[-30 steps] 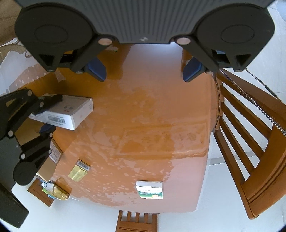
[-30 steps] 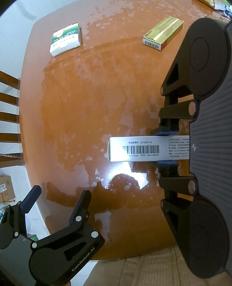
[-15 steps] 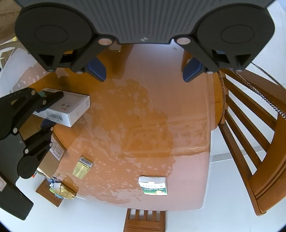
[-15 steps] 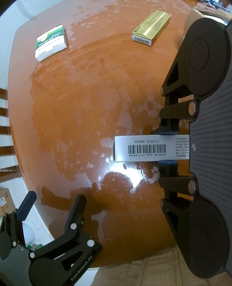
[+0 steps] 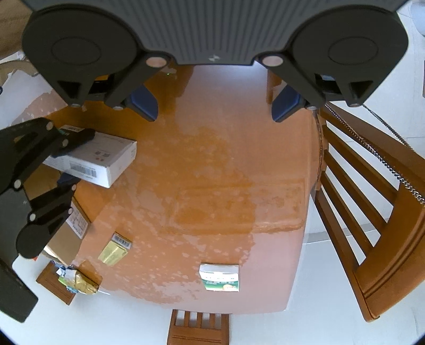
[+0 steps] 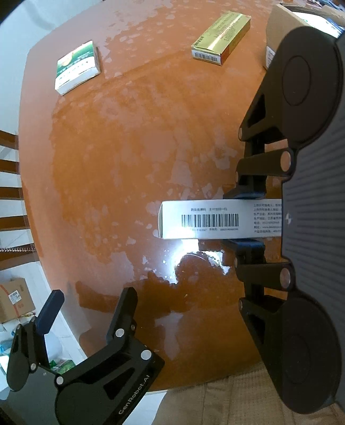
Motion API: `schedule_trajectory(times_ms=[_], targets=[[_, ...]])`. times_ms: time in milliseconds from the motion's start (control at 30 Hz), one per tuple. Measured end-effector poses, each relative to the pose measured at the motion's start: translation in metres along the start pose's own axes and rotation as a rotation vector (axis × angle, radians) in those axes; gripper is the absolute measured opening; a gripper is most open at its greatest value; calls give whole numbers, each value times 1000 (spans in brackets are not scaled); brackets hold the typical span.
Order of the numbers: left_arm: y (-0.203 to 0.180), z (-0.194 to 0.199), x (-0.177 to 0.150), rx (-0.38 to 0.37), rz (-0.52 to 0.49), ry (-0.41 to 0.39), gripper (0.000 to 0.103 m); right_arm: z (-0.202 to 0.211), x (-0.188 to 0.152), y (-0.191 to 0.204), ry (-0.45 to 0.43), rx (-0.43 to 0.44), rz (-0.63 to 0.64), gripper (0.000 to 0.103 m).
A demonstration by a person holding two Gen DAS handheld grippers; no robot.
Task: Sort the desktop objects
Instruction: 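Carry the upright white-and-teal box with the right gripper toward the cardboard box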
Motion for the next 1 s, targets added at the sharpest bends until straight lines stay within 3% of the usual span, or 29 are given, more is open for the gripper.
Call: schedule_trajectory(times_ms=[500,633,800,1000], targets=[[0,6,-7,26,71,-19,93,8,1,-10,-35,36,33,33],[4,5,-9,18,101,-23,93,3,3,-13,28,3,-15,36],[7,4,-11,16,115,-27,93,3,4,-7,62,-74,15,36],[10,4,-14,10,123,-30,93,6,10,-9,57,-72,-17,36]])
Point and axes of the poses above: each gripper's, at about its wrist camera, not at the fingertips, and z roughly against the way its jaws point, y to its left, x to its top, the point moved 5 cm from there along -z, roughly the way its jaws point, and after that the axes turned 4 degrees about y, right-handed, at the moved point
